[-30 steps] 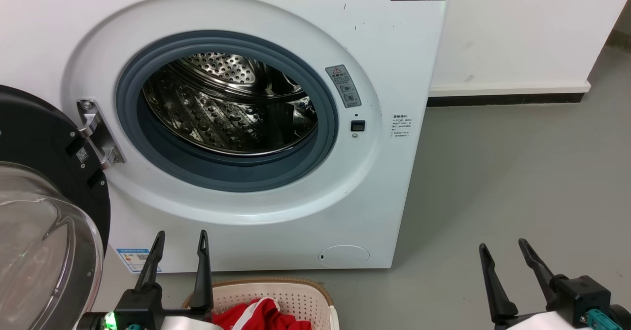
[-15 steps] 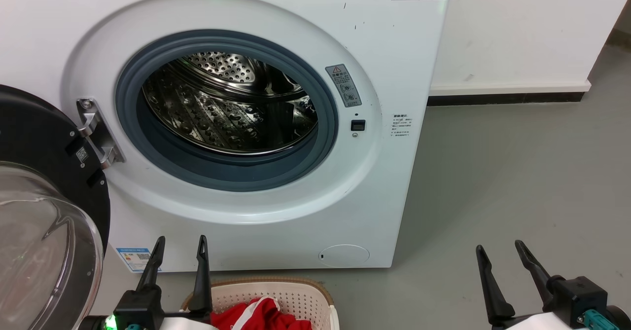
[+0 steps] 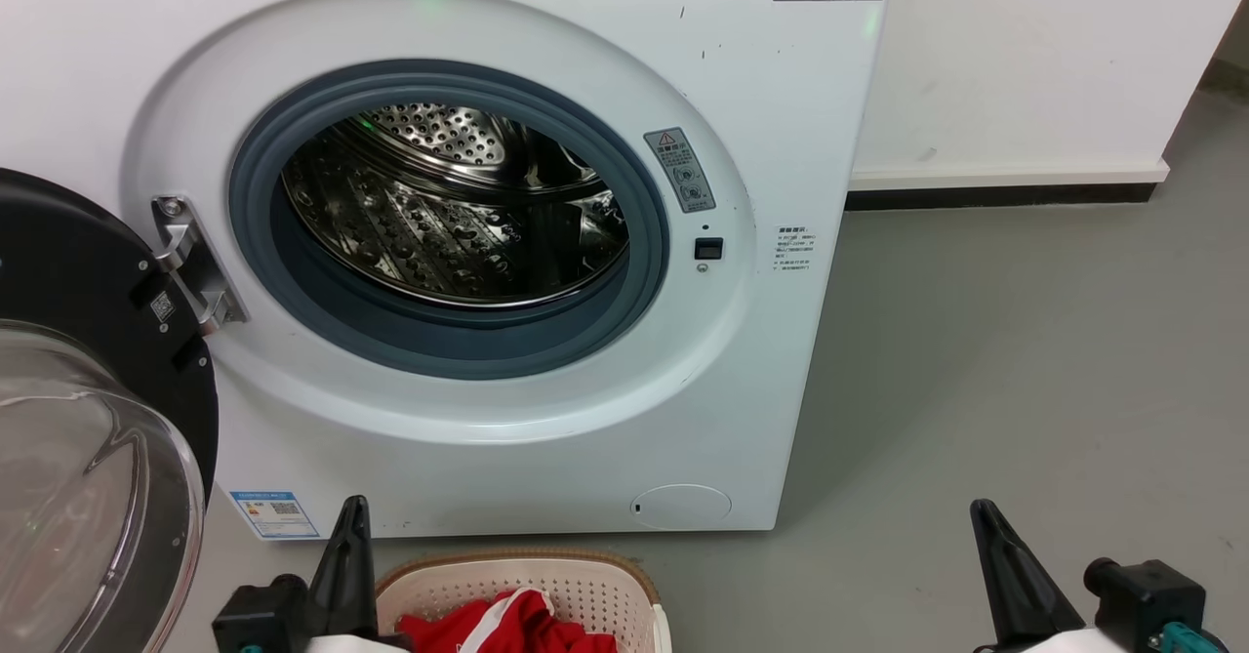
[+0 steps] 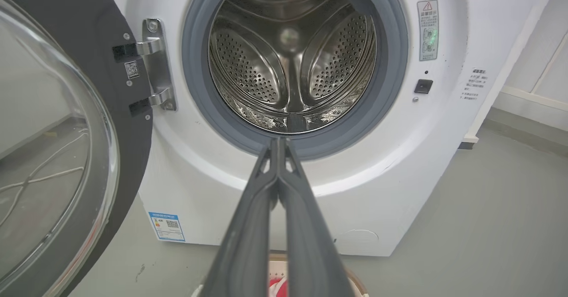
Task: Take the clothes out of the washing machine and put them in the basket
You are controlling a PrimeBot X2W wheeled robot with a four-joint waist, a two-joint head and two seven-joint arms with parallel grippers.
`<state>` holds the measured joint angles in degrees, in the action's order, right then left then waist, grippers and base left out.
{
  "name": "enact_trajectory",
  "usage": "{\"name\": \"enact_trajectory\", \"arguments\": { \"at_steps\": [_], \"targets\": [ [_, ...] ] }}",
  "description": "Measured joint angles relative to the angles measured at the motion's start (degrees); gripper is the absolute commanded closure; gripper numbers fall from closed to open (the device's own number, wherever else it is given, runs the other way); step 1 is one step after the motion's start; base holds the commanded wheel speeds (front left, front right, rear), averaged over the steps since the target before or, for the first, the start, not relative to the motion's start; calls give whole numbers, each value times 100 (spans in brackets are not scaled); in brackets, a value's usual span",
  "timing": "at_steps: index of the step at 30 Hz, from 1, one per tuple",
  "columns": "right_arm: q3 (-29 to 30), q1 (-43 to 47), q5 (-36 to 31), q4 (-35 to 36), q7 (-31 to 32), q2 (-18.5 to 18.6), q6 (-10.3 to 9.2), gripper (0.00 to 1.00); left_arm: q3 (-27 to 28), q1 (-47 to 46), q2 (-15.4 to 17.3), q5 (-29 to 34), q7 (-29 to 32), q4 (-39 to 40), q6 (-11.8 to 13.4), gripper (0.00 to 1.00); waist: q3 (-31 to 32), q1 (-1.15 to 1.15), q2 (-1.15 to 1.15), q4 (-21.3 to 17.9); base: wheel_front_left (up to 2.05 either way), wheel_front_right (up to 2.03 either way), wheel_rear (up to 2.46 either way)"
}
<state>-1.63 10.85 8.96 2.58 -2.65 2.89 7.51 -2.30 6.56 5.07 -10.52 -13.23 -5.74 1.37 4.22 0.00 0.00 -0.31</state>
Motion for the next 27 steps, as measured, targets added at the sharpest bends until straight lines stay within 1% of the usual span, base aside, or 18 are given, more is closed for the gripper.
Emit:
{"name": "enact_trajectory", "arguments": {
  "at_steps": [11, 16, 17, 18, 26, 27],
  "targets": [
    [16, -191, 1357, -275, 63, 67, -1, 100, 113, -130, -29, -1224, 276, -104, -138, 100, -40, 0, 0, 3, 0, 0, 0],
    [26, -309, 1887, -377, 74, 88, -1, 100, 159, -216, -35, -1734, 397, -145, -188, 100, -59, 0, 0, 4, 0, 0, 0],
    [26, -309, 1887, -377, 74, 88, -1, 100, 159, -216, -35, -1734, 397, -145, -188, 100, -59, 0, 0, 4, 0, 0, 0],
    [31, -354, 2106, -413, 98, 98, -1, 100, 181, -234, -37, -1918, 433, -164, -198, 100, -66, 0, 0, 4, 0, 0, 0],
    [63, -499, 2877, -553, 127, 132, -1, 100, 260, -349, -58, -2651, 613, -237, -288, 100, -94, 0, 0, 7, 0, 0, 0],
    [71, -528, 3059, -589, 154, 135, -1, 100, 279, -369, -62, -2828, 659, -258, -292, 100, -102, 0, 0, 7, 0, 0, 0]
  ]
}}
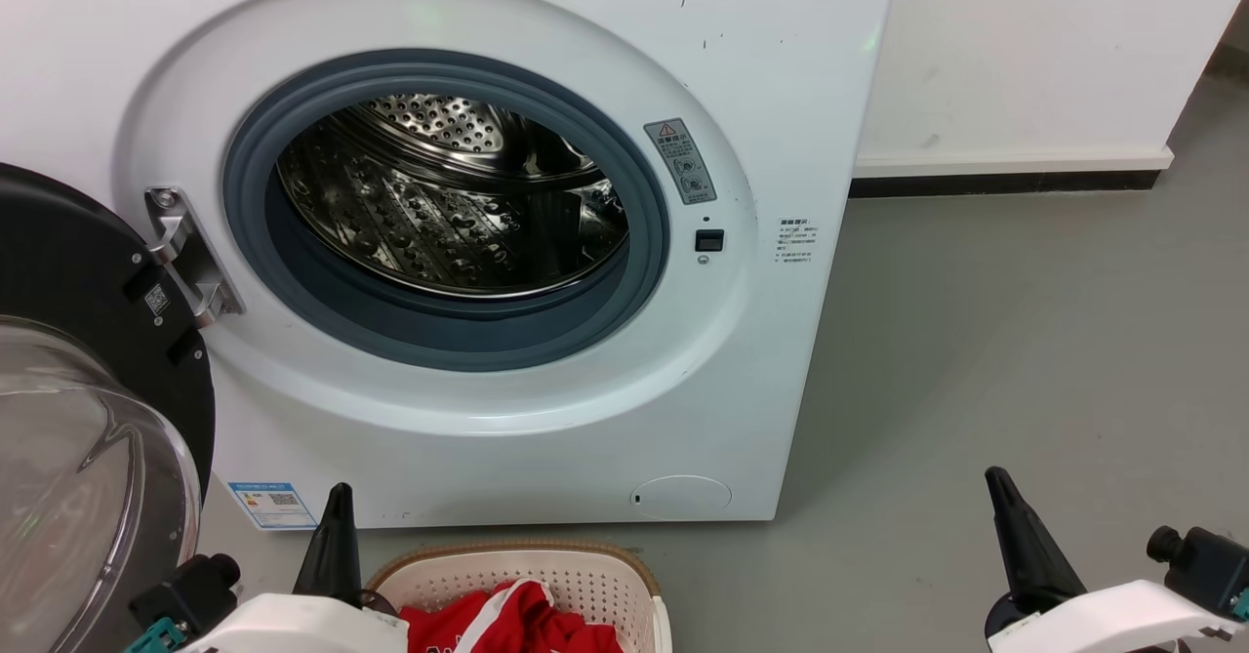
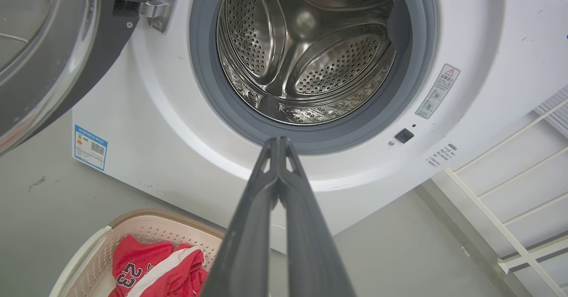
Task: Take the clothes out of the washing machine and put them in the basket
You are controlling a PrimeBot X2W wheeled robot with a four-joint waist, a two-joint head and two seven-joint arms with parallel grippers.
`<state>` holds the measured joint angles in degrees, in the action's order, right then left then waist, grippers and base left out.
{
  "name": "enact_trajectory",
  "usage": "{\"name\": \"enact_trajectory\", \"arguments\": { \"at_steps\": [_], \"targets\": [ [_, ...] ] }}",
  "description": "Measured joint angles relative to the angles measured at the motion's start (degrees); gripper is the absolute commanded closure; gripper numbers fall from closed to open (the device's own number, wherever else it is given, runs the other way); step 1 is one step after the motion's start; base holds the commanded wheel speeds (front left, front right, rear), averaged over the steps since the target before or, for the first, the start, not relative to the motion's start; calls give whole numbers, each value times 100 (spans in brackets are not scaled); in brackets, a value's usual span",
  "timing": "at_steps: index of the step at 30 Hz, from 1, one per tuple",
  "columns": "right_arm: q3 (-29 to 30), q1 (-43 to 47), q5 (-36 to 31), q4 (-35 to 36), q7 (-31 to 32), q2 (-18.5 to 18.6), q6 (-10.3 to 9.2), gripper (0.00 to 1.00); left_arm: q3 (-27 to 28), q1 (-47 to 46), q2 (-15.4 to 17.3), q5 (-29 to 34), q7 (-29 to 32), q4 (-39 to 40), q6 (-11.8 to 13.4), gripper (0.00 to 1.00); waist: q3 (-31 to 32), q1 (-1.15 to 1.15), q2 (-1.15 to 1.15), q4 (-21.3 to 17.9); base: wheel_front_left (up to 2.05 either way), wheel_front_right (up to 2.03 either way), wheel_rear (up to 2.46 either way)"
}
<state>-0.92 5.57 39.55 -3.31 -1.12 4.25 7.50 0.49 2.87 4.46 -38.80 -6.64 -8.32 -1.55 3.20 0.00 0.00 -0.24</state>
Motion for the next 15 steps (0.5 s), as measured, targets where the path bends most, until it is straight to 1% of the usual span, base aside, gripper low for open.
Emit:
{"name": "enact_trajectory", "arguments": {
  "at_steps": [15],
  "targets": [
    [68, -224, 1241, -230, 93, 32, 0, 100, 137, -204, -41, -1173, 288, -124, -136, 100, -54, 0, 0, 4, 0, 0, 0]
  ]
}}
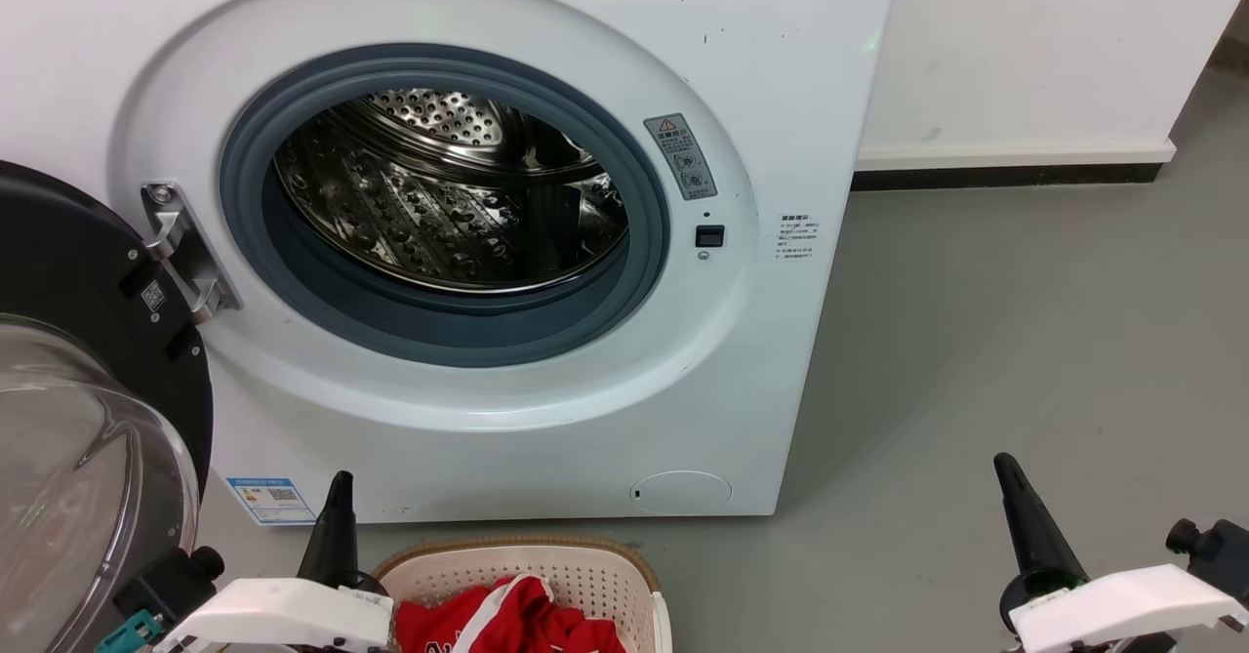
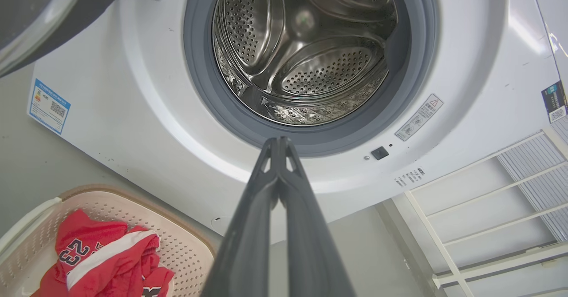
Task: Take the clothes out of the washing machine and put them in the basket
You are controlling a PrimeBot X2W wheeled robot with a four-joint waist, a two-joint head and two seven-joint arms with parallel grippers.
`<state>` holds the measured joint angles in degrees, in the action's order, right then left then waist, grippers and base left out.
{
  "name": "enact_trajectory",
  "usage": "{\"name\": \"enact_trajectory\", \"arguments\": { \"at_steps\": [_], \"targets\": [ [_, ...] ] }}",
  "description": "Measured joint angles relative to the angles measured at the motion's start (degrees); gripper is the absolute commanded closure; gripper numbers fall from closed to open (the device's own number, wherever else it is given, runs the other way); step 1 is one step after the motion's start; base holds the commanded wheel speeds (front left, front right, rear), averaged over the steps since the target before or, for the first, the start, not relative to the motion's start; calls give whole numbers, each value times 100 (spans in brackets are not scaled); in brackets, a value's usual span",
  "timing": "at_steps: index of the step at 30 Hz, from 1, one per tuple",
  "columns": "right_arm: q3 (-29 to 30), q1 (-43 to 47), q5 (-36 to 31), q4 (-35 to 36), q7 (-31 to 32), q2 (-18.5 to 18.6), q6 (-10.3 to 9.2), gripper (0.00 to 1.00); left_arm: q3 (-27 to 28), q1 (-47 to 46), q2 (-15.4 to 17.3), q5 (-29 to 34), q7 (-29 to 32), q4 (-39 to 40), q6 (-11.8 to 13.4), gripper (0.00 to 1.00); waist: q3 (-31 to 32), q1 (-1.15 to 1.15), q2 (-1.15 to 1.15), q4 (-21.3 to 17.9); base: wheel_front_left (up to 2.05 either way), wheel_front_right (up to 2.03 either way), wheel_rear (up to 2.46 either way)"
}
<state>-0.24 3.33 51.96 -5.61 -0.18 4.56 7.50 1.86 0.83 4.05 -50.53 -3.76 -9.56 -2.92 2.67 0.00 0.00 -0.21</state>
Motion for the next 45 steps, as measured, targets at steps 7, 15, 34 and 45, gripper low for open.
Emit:
{"name": "enact_trajectory", "arguments": {
  "at_steps": [7, 15, 34, 45],
  "targets": [
    [37, -114, 508, -96, 38, 9, 0, 100, 51, -82, -19, -502, 116, -56, -51, 100, -25, 0, 0, 2, 0, 0, 0],
    [82, -211, 1053, -201, 82, 14, 0, 100, 110, -153, -33, -1021, 259, -111, -108, 100, -54, 0, 0, 4, 0, 0, 0],
    [200, -470, 2219, -431, 226, 19, -1, 100, 243, -347, -62, -2183, 539, -236, -224, 100, -126, 0, 0, 9, 0, 0, 0],
    [264, -581, 2793, -544, 296, 19, -1, 100, 304, -444, -78, -2741, 673, -296, -293, 100, -165, 0, 0, 12, 0, 0, 0]
  ]
}}
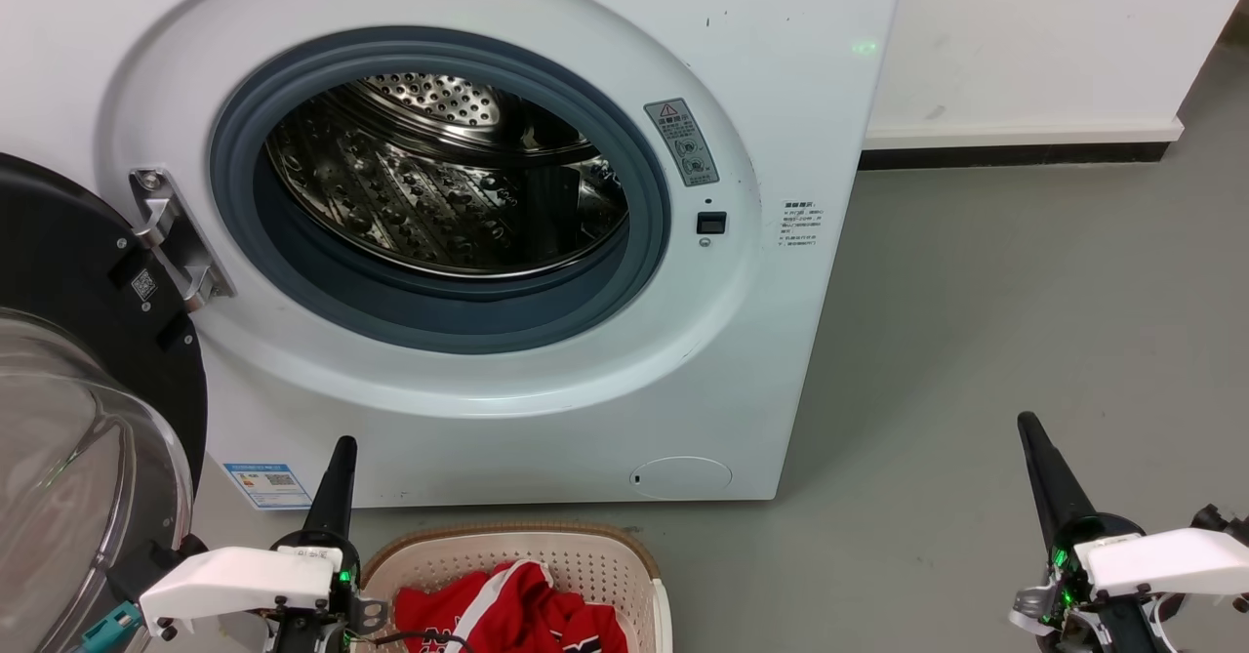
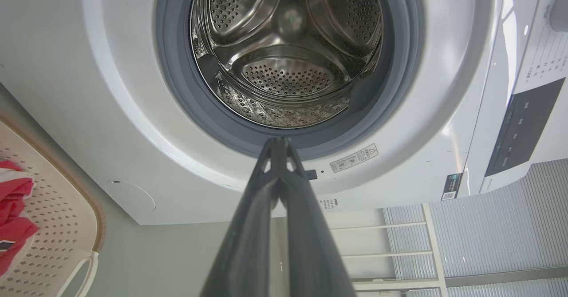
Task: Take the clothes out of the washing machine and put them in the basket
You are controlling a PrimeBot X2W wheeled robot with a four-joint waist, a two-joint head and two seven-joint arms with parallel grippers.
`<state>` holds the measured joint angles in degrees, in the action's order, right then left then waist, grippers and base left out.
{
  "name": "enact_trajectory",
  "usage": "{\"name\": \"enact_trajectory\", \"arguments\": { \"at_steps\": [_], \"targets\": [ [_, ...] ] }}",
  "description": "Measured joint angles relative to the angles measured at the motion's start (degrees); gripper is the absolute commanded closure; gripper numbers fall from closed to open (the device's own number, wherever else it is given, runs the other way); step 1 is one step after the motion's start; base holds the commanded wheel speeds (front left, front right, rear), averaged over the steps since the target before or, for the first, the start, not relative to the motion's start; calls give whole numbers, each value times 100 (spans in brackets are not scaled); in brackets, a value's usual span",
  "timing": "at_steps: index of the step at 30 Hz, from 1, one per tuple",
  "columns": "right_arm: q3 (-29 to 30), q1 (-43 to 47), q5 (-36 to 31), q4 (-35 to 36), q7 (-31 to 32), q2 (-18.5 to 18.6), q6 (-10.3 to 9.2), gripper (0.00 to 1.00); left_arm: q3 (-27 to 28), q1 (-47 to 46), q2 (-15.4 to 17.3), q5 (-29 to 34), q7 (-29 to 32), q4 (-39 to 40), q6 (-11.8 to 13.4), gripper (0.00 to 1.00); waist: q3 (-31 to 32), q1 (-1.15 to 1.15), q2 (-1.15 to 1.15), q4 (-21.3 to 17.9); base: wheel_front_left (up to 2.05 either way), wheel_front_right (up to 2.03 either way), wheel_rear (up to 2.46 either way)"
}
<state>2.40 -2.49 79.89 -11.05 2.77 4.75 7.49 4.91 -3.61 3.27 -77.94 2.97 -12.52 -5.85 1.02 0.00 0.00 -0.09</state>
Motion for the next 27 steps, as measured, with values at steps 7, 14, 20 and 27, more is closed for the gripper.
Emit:
{"name": "enact_trajectory", "arguments": {
  "at_steps": [7, 14, 20, 27],
  "targets": [
    [43, -77, 332, -64, 34, -1, 0, 100, 43, -42, -7, -331, 92, -37, -30, 100, -25, 0, 0, 2, 0, 0, 0],
    [81, -129, 643, -130, 79, -4, 0, 100, 78, -114, -18, -645, 169, -69, -71, 100, -50, 0, 0, 4, 0, 0, 0],
    [113, -195, 893, -181, 115, -7, 0, 100, 103, -142, -24, -904, 237, -99, -90, 100, -72, 0, 0, 5, 0, 0, 0],
    [151, -250, 1161, -237, 140, -12, 0, 100, 133, -191, -30, -1178, 296, -133, -123, 100, -97, 0, 0, 7, 0, 0, 0]
  ]
}}
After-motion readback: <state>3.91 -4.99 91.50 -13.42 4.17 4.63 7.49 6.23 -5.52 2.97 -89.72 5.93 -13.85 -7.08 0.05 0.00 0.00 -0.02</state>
